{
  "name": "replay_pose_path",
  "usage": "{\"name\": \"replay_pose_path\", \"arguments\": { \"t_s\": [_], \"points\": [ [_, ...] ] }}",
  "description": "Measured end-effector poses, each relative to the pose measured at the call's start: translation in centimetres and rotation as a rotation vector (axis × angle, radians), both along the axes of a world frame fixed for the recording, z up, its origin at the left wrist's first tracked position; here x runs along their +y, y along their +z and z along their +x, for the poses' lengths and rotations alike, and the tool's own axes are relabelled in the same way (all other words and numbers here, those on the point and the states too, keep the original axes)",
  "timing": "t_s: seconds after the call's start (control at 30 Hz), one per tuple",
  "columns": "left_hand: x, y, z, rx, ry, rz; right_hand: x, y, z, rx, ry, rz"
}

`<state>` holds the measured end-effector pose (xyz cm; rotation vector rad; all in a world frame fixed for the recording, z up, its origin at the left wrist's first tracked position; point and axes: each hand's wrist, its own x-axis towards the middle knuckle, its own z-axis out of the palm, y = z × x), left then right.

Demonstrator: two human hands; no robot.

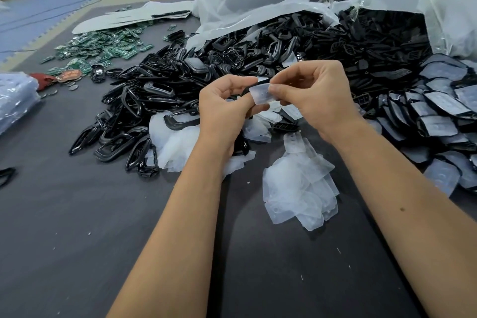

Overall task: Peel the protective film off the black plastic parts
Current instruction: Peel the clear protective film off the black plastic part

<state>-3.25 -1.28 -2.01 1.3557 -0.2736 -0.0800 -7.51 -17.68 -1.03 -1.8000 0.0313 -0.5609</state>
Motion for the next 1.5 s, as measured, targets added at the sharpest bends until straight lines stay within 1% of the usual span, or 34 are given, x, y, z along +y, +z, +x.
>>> {"name": "replay_pose_path", "arguments": {
  "t_s": [0.13,0.33,0.57,0.83,1.1,1.37,1.43,1.5],
  "points": [
    [-0.03,-0.06,0.08,0.031,-0.069,-0.007,-0.11,-0.04,0.06,0.011,-0.047,-0.084],
    [-0.23,0.18,0.07,0.095,-0.082,-0.06,-0.07,-0.03,-0.02,0.037,-0.107,-0.1],
    [-0.21,0.24,0.02,0.103,-0.101,-0.086,0.11,0.21,-0.1,0.039,-0.148,-0.109],
    [-0.27,-0.07,0.17,0.075,-0.108,-0.068,0.15,0.36,-0.23,0.06,-0.16,-0.085],
    [-0.39,-0.33,-0.06,-0.016,-0.073,-0.008,0.46,0.39,-0.18,0.078,-0.15,-0.006],
    [-0.36,-0.44,0.06,-0.011,-0.057,0.004,0.78,0.22,-0.39,0.075,-0.234,-0.11],
    [-0.29,-0.4,0.06,-0.002,-0.059,0.005,0.75,0.24,-0.41,0.093,-0.228,-0.077],
    [-0.26,-0.3,0.0,0.003,-0.062,0.002,0.72,0.32,-0.45,0.141,-0.174,0.061]
  ]
}}
